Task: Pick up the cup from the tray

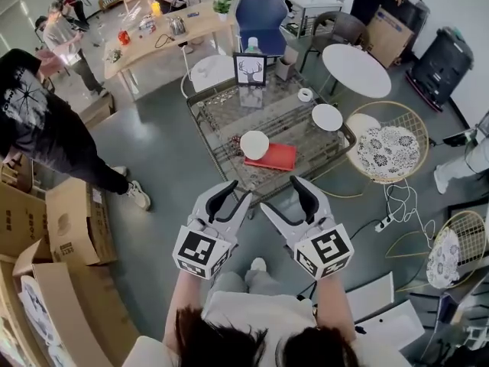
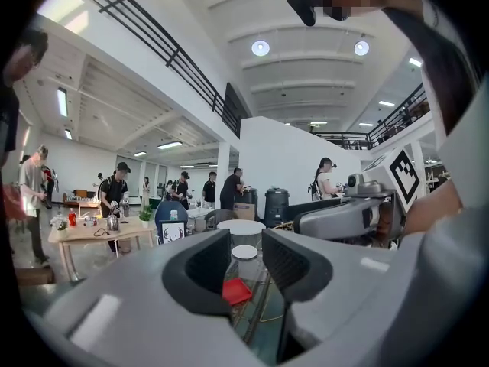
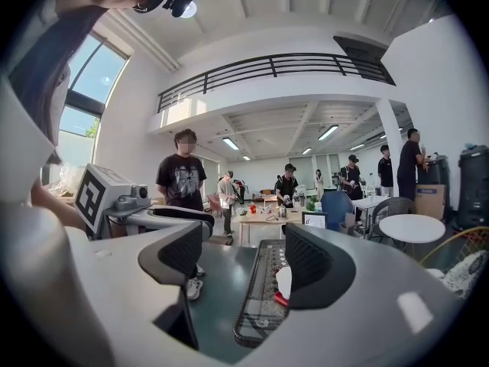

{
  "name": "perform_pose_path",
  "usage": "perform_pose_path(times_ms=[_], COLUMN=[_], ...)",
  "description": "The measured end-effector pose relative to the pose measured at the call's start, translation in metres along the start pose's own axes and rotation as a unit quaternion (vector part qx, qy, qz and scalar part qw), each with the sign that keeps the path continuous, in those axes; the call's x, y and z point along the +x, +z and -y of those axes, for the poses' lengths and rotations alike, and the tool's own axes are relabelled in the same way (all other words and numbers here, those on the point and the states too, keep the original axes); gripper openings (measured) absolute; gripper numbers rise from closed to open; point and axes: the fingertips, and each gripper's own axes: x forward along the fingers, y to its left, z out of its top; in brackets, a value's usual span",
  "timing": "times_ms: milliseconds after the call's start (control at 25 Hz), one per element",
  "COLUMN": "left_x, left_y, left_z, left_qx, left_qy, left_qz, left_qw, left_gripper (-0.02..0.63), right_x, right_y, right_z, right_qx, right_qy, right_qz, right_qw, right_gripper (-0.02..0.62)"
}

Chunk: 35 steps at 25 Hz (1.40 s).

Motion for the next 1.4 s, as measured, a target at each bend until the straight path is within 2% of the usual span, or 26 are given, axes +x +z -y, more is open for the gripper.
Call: perform_pose_path(times_ms=[360, 480, 720, 960, 1280, 1400], left_x=[0.031, 0.043, 0.071, 0.095, 0.121, 0.132], left_y=[-0.006, -0.012, -0.022, -0.04, -0.071, -0.082], left_z=[-0.026, -0.038, -0.068, -0.093, -0.12, -0.13], left_qx=[0.001, 0.007, 0.013, 0.007, 0.027, 0.024], left_qy=[0.01, 0.004, -0.028, -0.072, -0.117, -0.118], left_qz=[-0.016, -0.025, -0.042, -0.064, -0.094, -0.096], left_qw=[0.9998, 0.9997, 0.9986, 0.9954, 0.9883, 0.988], left_gripper=[0.125, 0.149, 0.191, 0.237, 0.259, 0.262], right_x=[0.022, 0.033, 0.067, 0.1, 0.133, 0.143], right_y=[0.001, -0.003, -0.005, -0.012, -0.032, -0.041], right_z=[0.03, 0.036, 0.054, 0.073, 0.09, 0.097], right_qx=[0.001, 0.003, 0.003, 0.015, 0.01, 0.013], right_qy=[0.01, 0.012, 0.011, -0.018, -0.034, -0.035], right_qz=[0.0, -0.001, -0.011, -0.01, -0.04, -0.05], right_qw=[1.0, 1.0, 1.0, 1.0, 0.999, 0.998], right_gripper=[0.373, 0.385, 0.422, 0.423, 0.448, 0.456])
